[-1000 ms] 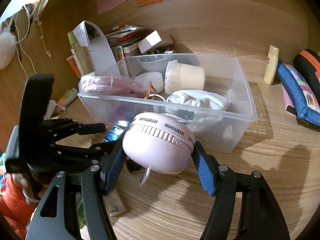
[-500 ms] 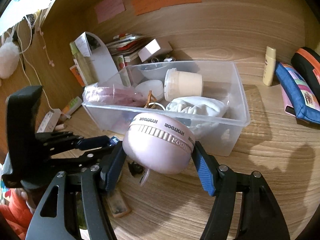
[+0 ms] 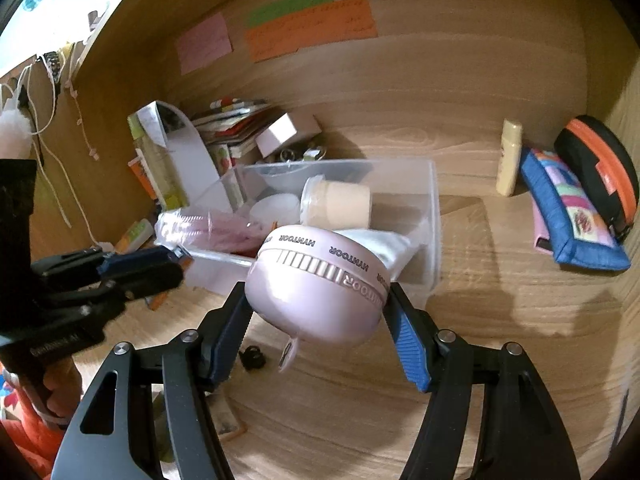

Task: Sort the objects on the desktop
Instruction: 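Lower the pink fan and Max box into the clear box and open both tools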

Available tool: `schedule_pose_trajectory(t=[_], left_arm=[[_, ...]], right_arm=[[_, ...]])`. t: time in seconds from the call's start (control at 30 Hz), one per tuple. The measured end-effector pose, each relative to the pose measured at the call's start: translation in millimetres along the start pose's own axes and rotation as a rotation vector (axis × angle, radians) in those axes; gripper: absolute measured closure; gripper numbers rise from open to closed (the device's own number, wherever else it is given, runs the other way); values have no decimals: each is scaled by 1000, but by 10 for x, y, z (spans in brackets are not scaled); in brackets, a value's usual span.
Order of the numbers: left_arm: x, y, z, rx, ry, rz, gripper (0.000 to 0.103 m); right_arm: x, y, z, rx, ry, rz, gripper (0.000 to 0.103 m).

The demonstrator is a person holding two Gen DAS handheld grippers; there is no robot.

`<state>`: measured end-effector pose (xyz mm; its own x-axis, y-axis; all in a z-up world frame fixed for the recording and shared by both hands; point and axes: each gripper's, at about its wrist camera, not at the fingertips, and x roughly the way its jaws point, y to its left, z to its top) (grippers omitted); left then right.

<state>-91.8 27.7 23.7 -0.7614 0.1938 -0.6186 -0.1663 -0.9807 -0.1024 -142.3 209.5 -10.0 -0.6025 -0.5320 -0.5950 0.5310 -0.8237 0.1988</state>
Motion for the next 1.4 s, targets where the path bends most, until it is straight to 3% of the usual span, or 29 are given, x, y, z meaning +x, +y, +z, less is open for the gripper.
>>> schedule_pose_trajectory(t=[0.33,0.63,0.97,1.17,1.4], left_arm=[[-65,221,280,-34,-48,-18,77],[107,279,520,-23,-47,-2,77],[653,137,669,-9,37,-26,77],[1013,187,654,-80,109,-53,77],[1152,267,604,-119,161,-52,77]], right_arm=[[3,-36,261,-28,-27,-15,40],[183,-56,514,-60,-21,-52,40],[594,-165,553,-39,41,-59,40],[752,-150,438,-63,72,-96,40],[847,-91,354,-102,95,-131,40]])
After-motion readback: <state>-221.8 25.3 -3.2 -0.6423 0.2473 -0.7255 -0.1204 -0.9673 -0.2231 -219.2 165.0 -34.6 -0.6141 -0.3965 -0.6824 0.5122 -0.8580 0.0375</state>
